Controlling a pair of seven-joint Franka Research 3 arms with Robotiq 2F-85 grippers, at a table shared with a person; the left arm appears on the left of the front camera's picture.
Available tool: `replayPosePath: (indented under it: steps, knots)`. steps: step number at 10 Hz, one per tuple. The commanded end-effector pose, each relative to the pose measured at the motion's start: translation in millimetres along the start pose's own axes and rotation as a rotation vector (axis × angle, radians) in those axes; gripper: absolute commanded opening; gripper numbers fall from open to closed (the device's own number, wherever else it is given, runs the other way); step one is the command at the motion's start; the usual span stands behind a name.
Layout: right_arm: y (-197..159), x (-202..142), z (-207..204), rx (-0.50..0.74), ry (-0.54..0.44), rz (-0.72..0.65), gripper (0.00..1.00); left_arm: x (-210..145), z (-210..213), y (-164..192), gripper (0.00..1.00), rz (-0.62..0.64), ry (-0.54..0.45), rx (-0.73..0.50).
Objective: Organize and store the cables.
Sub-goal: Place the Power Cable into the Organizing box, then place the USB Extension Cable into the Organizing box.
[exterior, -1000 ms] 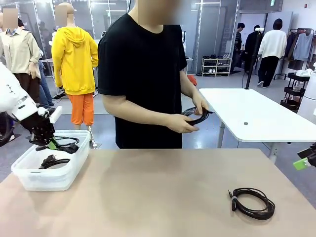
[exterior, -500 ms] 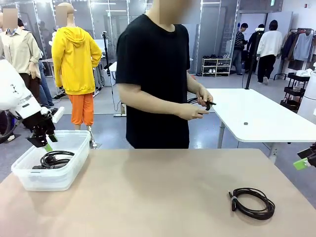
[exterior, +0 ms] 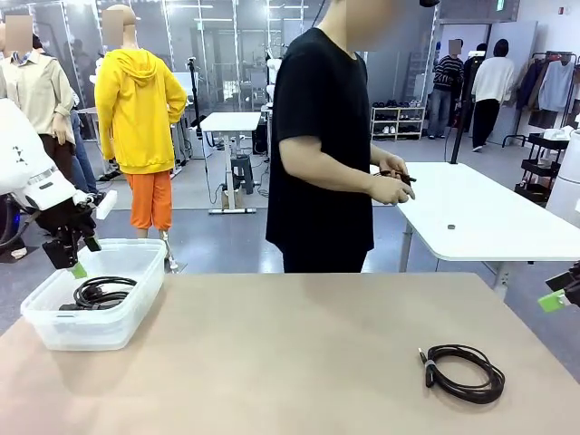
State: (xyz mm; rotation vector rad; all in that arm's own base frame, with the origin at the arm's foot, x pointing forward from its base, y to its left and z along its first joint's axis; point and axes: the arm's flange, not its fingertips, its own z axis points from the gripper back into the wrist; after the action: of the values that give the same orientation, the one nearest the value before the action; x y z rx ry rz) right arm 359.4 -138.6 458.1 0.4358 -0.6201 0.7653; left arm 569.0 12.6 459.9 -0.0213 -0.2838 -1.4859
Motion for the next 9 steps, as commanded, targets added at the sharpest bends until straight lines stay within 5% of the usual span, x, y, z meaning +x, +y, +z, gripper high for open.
replayPosePath:
  steps: [1,9]
  knots:
    - [-0.1,1.7,-0.1,0.007,-0.009,-0.015,1.0,4.3,2.1,-16.9,1.0,0.016,-0.013,-0.008]
    - [-0.1,1.7,-0.1,0.007,-0.009,-0.015,1.0,0.0,0.0,0.0,1.0,0.0,0.0,0.0]
